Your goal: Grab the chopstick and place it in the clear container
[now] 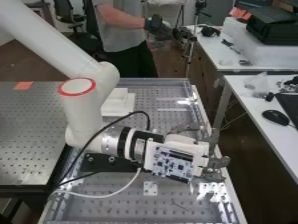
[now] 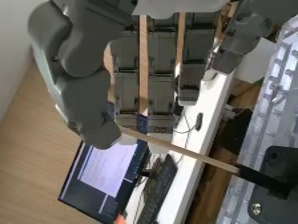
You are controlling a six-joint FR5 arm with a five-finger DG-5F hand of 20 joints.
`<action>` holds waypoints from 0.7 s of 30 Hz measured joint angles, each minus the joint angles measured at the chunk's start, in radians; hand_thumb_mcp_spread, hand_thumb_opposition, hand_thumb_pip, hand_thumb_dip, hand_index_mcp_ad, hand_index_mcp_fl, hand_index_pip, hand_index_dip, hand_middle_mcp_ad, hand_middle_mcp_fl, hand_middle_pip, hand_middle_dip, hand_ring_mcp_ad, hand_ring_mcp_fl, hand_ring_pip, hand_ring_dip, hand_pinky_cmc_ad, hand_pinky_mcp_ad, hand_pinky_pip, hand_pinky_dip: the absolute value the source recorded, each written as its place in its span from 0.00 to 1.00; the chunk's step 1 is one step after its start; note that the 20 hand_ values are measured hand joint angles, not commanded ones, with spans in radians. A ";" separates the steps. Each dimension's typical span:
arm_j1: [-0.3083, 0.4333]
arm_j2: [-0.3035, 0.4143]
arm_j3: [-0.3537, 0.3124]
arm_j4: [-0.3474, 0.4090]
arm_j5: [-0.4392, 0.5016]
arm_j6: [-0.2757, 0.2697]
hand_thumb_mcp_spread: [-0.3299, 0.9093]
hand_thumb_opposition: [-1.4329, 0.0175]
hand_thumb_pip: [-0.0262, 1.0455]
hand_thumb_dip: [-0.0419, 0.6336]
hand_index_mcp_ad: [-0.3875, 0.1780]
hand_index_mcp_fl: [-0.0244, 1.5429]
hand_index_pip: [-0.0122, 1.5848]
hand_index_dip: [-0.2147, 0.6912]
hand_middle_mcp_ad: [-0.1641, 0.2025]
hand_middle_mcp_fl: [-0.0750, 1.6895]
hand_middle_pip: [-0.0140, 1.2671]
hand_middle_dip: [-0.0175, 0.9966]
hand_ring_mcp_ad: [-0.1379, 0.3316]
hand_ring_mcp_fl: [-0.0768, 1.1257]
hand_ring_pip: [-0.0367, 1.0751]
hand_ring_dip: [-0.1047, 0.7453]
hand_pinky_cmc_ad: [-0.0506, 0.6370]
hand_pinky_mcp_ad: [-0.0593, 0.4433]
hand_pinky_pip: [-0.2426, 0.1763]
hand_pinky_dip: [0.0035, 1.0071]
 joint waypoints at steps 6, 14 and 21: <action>0.002 0.002 -0.007 0.004 0.014 0.003 0.71 0.40 0.53 0.59 0.57 0.54 0.27 0.50 0.65 0.53 0.33 0.62 0.47 0.43 0.11 0.51 0.60 0.52 0.57 0.18; 0.006 0.002 -0.002 0.005 0.024 -0.003 0.71 0.40 0.53 0.57 0.56 0.55 0.26 0.52 0.65 0.54 0.33 0.63 0.47 0.43 0.11 0.51 0.60 0.52 0.57 0.18; 0.012 -0.003 0.002 0.006 0.043 -0.006 0.71 0.40 0.50 0.56 0.56 0.58 0.27 0.53 0.64 0.56 0.33 0.63 0.46 0.45 0.11 0.51 0.59 0.52 0.57 0.18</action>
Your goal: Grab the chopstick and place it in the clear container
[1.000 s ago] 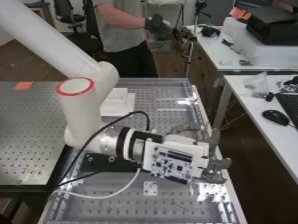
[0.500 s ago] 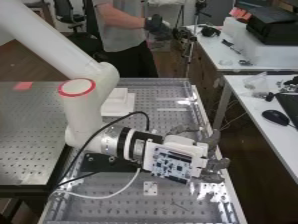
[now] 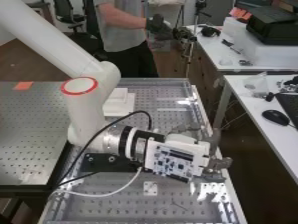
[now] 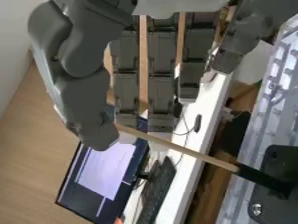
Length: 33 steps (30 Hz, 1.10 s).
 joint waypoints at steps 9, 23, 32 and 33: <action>-0.001 -0.003 0.011 -0.013 0.008 -0.008 0.77 0.29 0.41 0.51 0.47 0.72 0.36 0.63 0.63 0.63 0.34 0.63 0.48 0.53 0.12 0.51 0.64 0.55 0.61 0.17; -0.006 -0.009 0.017 -0.018 -0.003 -0.012 0.71 0.37 0.50 0.50 0.44 0.57 0.16 0.65 0.63 0.57 0.30 0.63 0.46 0.46 0.11 0.51 0.65 0.57 0.64 0.18; -0.004 -0.005 0.008 -0.005 0.007 -0.012 0.70 0.38 0.52 0.50 0.43 0.56 0.15 0.62 0.62 0.57 0.29 0.63 0.47 0.46 0.11 0.51 0.66 0.58 0.65 0.18; -0.004 -0.005 0.007 -0.005 0.009 -0.013 0.70 0.39 0.52 0.50 0.44 0.57 0.15 0.62 0.62 0.57 0.29 0.63 0.48 0.46 0.11 0.51 0.66 0.58 0.64 0.18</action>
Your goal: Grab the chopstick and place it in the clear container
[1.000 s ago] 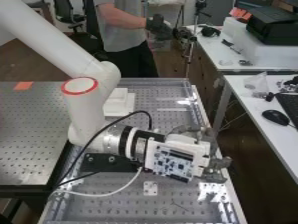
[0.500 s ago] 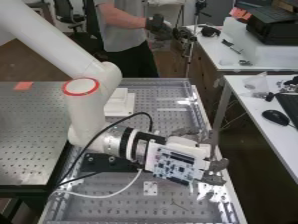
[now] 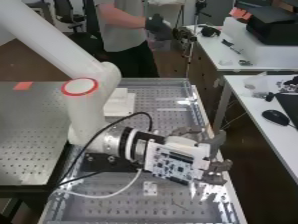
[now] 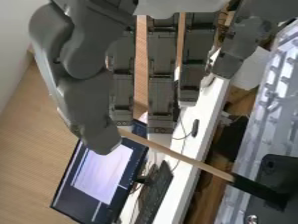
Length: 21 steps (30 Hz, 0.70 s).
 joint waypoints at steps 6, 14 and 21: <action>-0.002 0.006 -0.005 0.002 0.007 -0.005 0.70 0.39 0.52 0.50 0.44 0.60 0.17 0.62 0.63 0.59 0.29 0.63 0.46 0.47 0.11 0.51 0.65 0.58 0.64 0.18; -0.004 0.010 -0.007 0.004 0.003 -0.007 0.70 0.39 0.51 0.50 0.44 0.62 0.17 0.61 0.63 0.59 0.29 0.63 0.46 0.47 0.11 0.51 0.66 0.58 0.65 0.18; -0.003 0.011 -0.007 0.004 0.027 -0.018 0.74 0.30 0.43 0.48 0.43 0.76 0.27 0.64 0.62 0.62 0.30 0.63 0.47 0.51 0.11 0.51 0.65 0.57 0.65 0.18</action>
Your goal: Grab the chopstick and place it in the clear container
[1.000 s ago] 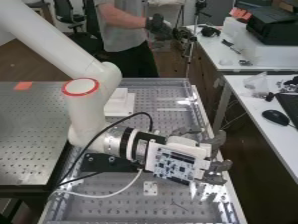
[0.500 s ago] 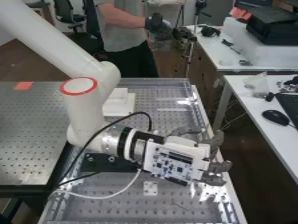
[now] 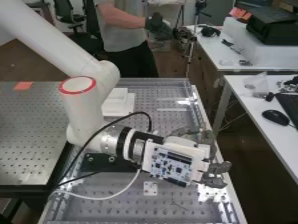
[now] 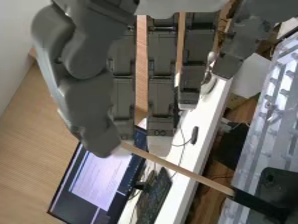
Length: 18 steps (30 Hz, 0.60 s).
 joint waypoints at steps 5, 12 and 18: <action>0.001 0.001 0.000 0.003 0.007 -0.011 0.77 0.26 0.41 0.48 0.39 0.77 0.27 0.65 0.63 0.66 0.31 0.63 0.47 0.55 0.12 0.51 0.66 0.58 0.65 0.18; 0.007 0.004 -0.002 0.013 0.034 -0.028 0.80 0.26 0.41 0.48 0.40 0.82 0.20 0.69 0.63 0.73 0.33 0.65 0.48 0.59 0.12 0.55 0.67 0.58 0.65 0.18; 0.013 0.008 0.007 0.012 0.053 -0.053 0.81 0.26 0.41 0.48 0.40 0.86 0.14 0.69 0.63 0.76 0.29 0.65 0.47 0.60 0.13 0.56 0.70 0.59 0.65 0.18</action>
